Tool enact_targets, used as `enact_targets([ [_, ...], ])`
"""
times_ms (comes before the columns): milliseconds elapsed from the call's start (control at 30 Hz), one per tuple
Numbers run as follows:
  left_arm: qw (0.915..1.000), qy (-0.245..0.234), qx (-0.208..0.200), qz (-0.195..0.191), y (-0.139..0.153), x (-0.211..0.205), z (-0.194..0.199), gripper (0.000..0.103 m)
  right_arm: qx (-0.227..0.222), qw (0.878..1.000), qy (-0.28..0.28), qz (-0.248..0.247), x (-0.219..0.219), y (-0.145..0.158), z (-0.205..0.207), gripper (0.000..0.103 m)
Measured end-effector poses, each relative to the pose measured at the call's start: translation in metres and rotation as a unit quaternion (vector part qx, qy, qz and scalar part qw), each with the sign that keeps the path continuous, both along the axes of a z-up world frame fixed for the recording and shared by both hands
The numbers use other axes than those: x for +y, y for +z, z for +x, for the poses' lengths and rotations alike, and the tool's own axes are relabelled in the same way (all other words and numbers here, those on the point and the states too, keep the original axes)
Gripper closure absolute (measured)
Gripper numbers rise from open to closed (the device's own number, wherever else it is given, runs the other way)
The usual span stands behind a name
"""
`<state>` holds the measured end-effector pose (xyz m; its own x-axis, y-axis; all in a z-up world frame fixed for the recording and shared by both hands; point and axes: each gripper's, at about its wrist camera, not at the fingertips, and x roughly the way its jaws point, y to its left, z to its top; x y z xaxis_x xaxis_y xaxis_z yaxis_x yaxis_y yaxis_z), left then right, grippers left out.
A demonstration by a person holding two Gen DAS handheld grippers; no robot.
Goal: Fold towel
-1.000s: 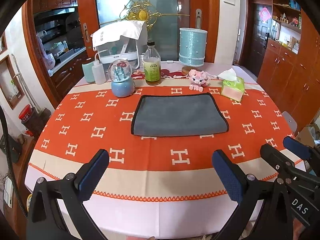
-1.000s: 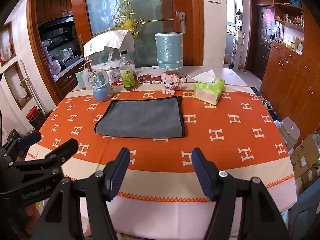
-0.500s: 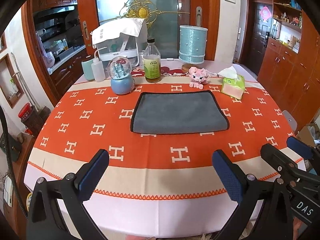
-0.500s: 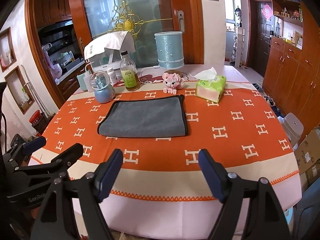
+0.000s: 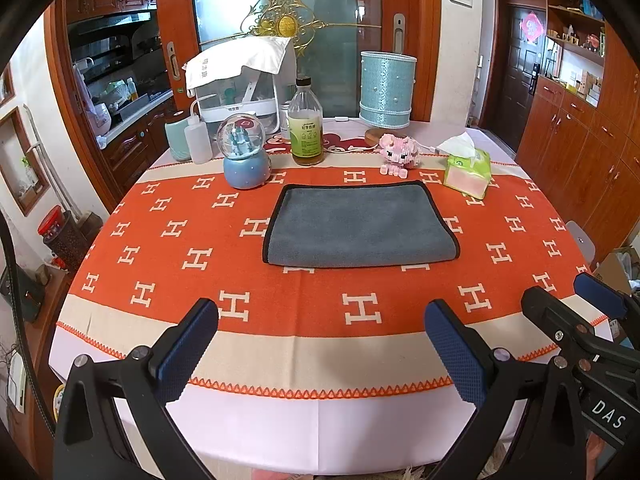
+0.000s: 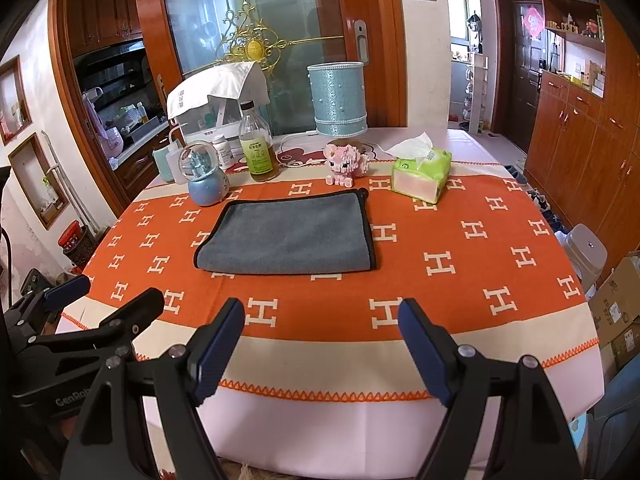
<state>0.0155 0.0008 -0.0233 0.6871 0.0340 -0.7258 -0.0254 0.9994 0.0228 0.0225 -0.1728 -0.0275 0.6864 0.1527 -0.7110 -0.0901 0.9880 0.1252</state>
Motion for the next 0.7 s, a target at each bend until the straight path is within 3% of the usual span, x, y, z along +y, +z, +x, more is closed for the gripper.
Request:
enact_targets([
  [700, 1.0000, 0.000, -0.002, 0.000, 0.0001, 0.0001, -0.0007, 0.001, 0.000, 1.000, -0.002, 0.002, -0.0006, 0.0004, -0.0004, 0.023],
])
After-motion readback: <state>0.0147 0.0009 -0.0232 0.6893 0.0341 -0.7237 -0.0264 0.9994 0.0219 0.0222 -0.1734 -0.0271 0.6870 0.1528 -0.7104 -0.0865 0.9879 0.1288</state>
